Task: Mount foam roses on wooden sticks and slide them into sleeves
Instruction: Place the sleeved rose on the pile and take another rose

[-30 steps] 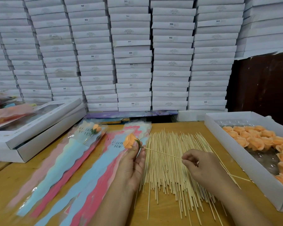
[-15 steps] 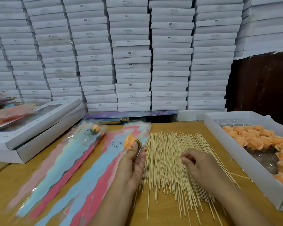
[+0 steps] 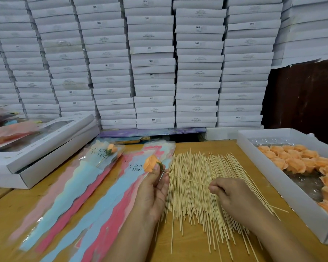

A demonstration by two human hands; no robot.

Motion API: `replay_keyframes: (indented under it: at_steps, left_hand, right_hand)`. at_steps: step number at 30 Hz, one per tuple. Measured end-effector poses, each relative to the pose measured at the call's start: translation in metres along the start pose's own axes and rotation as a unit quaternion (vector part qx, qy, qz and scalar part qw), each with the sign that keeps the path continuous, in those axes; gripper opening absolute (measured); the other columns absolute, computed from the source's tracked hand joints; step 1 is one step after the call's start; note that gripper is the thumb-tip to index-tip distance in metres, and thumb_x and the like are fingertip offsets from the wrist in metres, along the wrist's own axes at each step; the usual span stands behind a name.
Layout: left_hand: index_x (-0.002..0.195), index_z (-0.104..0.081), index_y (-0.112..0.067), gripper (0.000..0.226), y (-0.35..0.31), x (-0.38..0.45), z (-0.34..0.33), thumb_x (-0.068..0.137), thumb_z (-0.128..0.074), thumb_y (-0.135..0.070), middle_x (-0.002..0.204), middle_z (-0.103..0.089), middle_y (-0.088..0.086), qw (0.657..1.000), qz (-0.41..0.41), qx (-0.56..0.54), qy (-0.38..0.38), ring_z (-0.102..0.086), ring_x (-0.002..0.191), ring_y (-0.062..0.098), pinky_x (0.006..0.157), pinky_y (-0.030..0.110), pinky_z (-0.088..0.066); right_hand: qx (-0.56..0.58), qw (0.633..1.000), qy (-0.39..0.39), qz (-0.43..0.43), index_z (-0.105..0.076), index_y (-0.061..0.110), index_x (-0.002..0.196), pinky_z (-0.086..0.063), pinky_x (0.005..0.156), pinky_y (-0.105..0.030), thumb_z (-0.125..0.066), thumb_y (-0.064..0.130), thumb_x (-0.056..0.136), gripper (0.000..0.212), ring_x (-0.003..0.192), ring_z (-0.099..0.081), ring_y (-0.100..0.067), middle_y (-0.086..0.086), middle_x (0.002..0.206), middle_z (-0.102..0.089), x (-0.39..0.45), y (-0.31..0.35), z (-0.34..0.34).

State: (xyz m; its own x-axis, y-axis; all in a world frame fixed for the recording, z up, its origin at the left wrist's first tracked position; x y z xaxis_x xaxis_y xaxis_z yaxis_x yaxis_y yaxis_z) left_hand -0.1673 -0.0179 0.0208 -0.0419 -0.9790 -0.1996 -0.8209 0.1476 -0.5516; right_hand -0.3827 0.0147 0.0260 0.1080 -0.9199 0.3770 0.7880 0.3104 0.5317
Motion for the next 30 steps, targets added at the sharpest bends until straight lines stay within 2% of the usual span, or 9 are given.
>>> replay_keyframes:
  at_steps: [8, 12, 16, 17, 19, 22, 26, 28, 30]
  left_hand:
    - [0.108, -0.069, 0.0, 0.038, -0.001, 0.002, -0.002, 0.074, -0.075, -0.016, 0.09, -0.074, 0.011, 1.0, -0.008, 0.007, 0.007, -0.072, 0.069, 0.013, 0.063, 0.022, -0.061]
    - [0.113, -0.067, 0.001, 0.045, -0.003, 0.0, -0.007, 0.075, -0.075, -0.02, 0.107, -0.076, 0.014, 0.999, -0.014, 0.04, 0.029, -0.076, 0.084, 0.017, 0.069, 0.025, -0.062]
    - [0.105, -0.067, -0.004, 0.019, -0.008, -0.012, -0.021, 0.088, -0.07, -0.012, 0.1, -0.077, 0.012, 0.978, 0.024, 0.205, 0.026, -0.075, 0.075, 0.016, 0.061, 0.023, -0.062]
    - [0.108, -0.067, -0.005, 0.016, -0.012, -0.017, -0.027, 0.093, -0.066, -0.01, 0.098, -0.078, 0.01, 0.966, 0.035, 0.255, 0.03, -0.074, 0.071, 0.015, 0.059, 0.022, -0.061]
    - [0.111, -0.068, -0.009, 0.016, -0.027, -0.023, -0.039, 0.097, -0.061, -0.012, 0.097, -0.079, 0.006, 0.935, 0.015, 0.35, 0.06, -0.072, 0.067, 0.012, 0.056, 0.02, -0.057]
    - [0.102, -0.074, -0.019, 0.012, -0.066, -0.024, -0.053, 0.096, -0.064, -0.023, 0.088, -0.079, -0.004, 0.824, -0.105, 0.55, 0.08, -0.069, 0.062, 0.005, 0.052, 0.016, -0.049]
    - [0.067, -0.061, -0.013, 0.023, -0.121, 0.01, -0.023, 0.09, -0.061, -0.008, 0.066, -0.061, 0.001, 0.62, -0.249, 0.741, -0.064, -0.054, 0.058, 0.022, 0.058, 0.024, -0.039]
    - [0.062, -0.051, -0.013, 0.03, -0.131, 0.029, 0.013, 0.091, -0.057, -0.011, 0.063, -0.048, 0.006, 0.516, -0.213, 0.823, -0.108, -0.049, 0.066, 0.026, 0.061, 0.028, -0.034]
    - [0.073, -0.053, -0.013, 0.03, -0.129, 0.043, 0.049, 0.097, -0.056, -0.032, 0.075, -0.052, 0.004, 0.444, -0.126, 0.881, -0.107, -0.054, 0.08, 0.027, 0.066, 0.03, -0.038]
  right_hand:
    - [-0.005, 1.0, -0.003, 0.0, -0.061, 0.038, 0.078, -0.042, 0.052, -0.019, -0.053, 0.028, 0.101, 0.026, 0.06, -0.059, -0.001, 0.015, 0.073, -0.068, 0.0, 0.003, 0.001]
    - [0.073, 0.996, -0.051, -0.03, -0.068, 0.032, 0.072, -0.05, 0.053, -0.032, -0.059, 0.024, 0.098, 0.028, 0.049, -0.056, -0.014, 0.004, 0.071, -0.071, 0.002, 0.002, 0.009]
    - [0.171, 0.975, -0.13, -0.058, -0.072, 0.026, 0.072, -0.048, 0.061, -0.019, -0.061, 0.018, 0.097, 0.028, 0.065, -0.064, -0.002, 0.021, 0.08, -0.072, 0.003, -0.001, 0.021]
    - [0.199, 0.967, -0.146, -0.065, -0.073, 0.025, 0.073, -0.047, 0.068, -0.018, -0.06, 0.016, 0.097, 0.028, 0.075, -0.065, 0.005, 0.024, 0.083, -0.072, 0.003, -0.001, 0.023]
    - [0.256, 0.95, -0.16, -0.074, -0.073, 0.025, 0.081, -0.046, 0.07, -0.021, -0.058, 0.013, 0.097, 0.025, 0.073, -0.062, 0.011, 0.021, 0.084, -0.074, 0.004, -0.002, 0.026]
    - [0.328, 0.927, -0.159, -0.091, -0.072, 0.02, 0.095, -0.045, 0.06, -0.022, -0.056, 0.01, 0.098, 0.019, 0.058, -0.058, 0.003, 0.008, 0.082, -0.077, 0.005, -0.004, 0.028]
    - [0.366, 0.912, -0.158, -0.098, -0.072, 0.02, 0.098, -0.048, 0.055, -0.021, -0.057, 0.011, 0.098, 0.018, 0.059, -0.058, 0.001, 0.003, 0.085, -0.077, 0.005, -0.008, 0.032]
    - [0.371, 0.909, -0.165, -0.09, -0.073, 0.022, 0.097, -0.048, 0.052, -0.018, -0.058, 0.011, 0.097, 0.018, 0.059, -0.058, -0.001, 0.002, 0.085, -0.077, 0.005, -0.009, 0.034]
    - [0.375, 0.907, -0.173, -0.083, -0.074, 0.024, 0.097, -0.047, 0.05, -0.016, -0.059, 0.012, 0.097, 0.019, 0.059, -0.058, -0.002, 0.002, 0.085, -0.077, 0.005, -0.009, 0.036]
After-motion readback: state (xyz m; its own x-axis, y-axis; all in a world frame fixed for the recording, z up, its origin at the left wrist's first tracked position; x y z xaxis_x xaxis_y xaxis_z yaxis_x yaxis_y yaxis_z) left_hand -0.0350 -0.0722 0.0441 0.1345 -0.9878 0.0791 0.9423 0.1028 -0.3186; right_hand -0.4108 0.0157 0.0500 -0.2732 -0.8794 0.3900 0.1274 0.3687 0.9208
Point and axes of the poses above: each hand's wrist, its own x-axis towards the middle knuckle, its own z-axis out of the back of the hand, y = z × x, the point moved 3 cm from there along x, towards the middle knuckle
